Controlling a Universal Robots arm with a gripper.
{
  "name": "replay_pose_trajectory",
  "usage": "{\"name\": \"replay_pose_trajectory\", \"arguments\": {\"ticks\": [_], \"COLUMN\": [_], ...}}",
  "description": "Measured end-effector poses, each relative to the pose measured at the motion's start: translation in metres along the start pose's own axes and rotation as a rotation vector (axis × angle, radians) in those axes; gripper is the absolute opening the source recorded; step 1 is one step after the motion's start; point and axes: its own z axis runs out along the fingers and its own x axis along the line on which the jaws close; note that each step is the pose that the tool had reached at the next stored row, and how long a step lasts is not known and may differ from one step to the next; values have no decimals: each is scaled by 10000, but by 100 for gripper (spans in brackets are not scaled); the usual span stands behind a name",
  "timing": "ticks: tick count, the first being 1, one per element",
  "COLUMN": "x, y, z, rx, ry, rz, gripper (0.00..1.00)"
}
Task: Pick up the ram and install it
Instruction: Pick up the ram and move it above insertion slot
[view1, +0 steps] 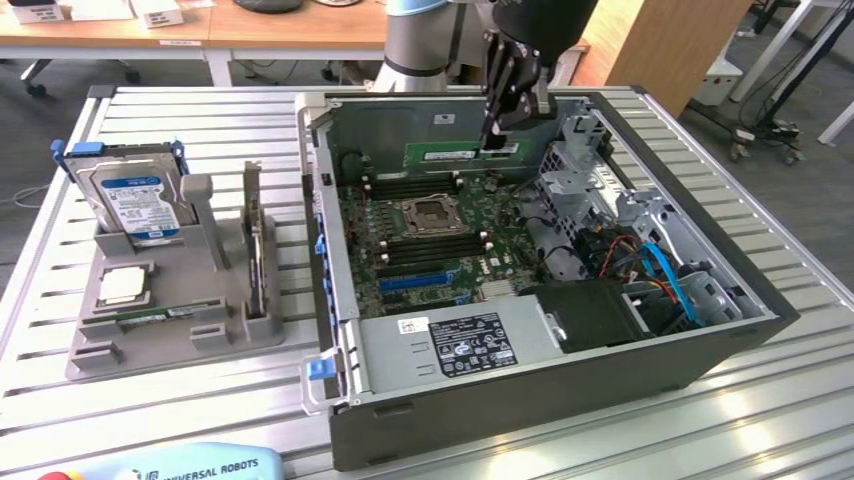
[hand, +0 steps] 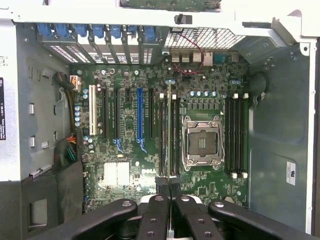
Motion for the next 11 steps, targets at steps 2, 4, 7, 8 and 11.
{"name": "replay_pose_trajectory", "arguments": {"ticks": [2, 4, 7, 8, 11], "x": [1, 2, 3, 3, 3], "y": [0, -1, -1, -1, -1], "z": [11, 24, 35, 35, 36], "rx": [0, 0, 0, 0, 1], "ry": [-1, 0, 1, 3, 1], "rz": [1, 2, 2, 2, 3], "gripper": [12, 12, 12, 12, 12]}}
